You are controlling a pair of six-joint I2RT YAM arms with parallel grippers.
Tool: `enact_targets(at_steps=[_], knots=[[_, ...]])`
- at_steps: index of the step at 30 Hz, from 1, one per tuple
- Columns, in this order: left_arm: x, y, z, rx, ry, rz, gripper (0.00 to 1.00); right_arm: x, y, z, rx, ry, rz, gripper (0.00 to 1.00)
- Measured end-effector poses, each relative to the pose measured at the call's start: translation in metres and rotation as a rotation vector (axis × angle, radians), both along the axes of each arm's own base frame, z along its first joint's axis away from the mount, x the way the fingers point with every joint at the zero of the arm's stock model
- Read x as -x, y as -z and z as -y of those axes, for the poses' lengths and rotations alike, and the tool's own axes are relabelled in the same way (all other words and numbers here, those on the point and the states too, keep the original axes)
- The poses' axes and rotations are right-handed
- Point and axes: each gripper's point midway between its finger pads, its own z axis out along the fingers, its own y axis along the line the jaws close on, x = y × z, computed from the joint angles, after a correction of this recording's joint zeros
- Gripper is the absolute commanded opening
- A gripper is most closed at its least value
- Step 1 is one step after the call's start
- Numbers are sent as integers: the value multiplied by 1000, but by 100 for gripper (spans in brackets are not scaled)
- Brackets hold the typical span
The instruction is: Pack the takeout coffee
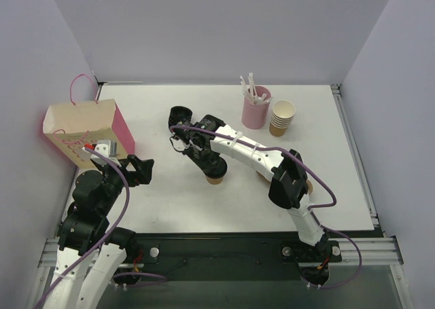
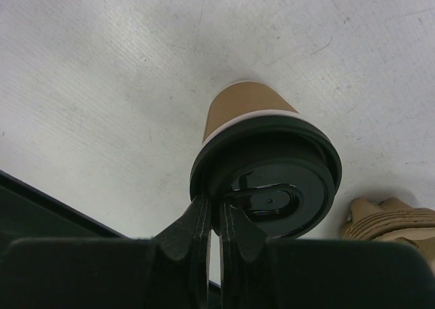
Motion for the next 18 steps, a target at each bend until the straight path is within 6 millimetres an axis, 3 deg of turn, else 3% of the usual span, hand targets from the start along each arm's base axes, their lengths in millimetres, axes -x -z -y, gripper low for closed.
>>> enact_targets(at_steps=[18], knots=[[0, 0, 0, 0, 0, 0, 97, 4, 1, -2, -13, -10, -23, 11]])
